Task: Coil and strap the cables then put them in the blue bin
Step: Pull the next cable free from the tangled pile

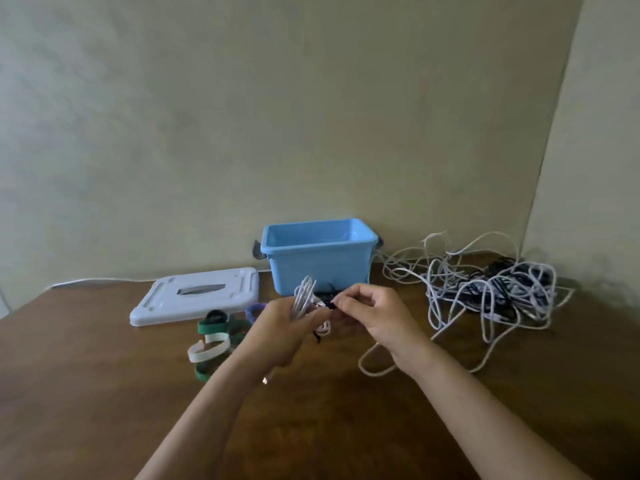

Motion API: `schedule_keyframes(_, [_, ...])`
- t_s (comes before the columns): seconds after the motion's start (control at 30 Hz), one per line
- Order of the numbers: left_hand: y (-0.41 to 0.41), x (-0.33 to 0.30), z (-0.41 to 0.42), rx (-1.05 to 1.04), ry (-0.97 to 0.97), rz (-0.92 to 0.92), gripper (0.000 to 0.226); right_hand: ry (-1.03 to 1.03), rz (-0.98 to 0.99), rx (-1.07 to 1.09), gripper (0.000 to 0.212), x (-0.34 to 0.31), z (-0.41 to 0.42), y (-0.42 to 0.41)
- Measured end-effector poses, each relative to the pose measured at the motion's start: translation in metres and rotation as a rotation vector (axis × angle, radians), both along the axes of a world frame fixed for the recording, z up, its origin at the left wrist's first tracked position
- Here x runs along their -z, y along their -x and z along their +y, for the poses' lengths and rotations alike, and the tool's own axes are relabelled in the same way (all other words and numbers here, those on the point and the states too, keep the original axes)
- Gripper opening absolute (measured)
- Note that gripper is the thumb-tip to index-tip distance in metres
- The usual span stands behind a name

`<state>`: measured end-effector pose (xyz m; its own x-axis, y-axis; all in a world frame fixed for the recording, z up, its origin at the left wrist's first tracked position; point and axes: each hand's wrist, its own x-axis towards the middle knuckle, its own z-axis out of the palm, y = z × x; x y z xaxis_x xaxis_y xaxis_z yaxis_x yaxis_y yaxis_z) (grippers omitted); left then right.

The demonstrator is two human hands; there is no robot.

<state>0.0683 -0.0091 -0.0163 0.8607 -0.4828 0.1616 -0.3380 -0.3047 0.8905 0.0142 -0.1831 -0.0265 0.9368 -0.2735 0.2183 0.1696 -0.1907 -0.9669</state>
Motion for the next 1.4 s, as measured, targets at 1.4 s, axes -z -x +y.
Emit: schedule_keyframes(1.4, [0.013, 0.005, 0.016, 0.146, 0.121, 0.057, 0.023, 0.04, 0.049, -0.144, 0.011, 0.001, 0.017, 0.015])
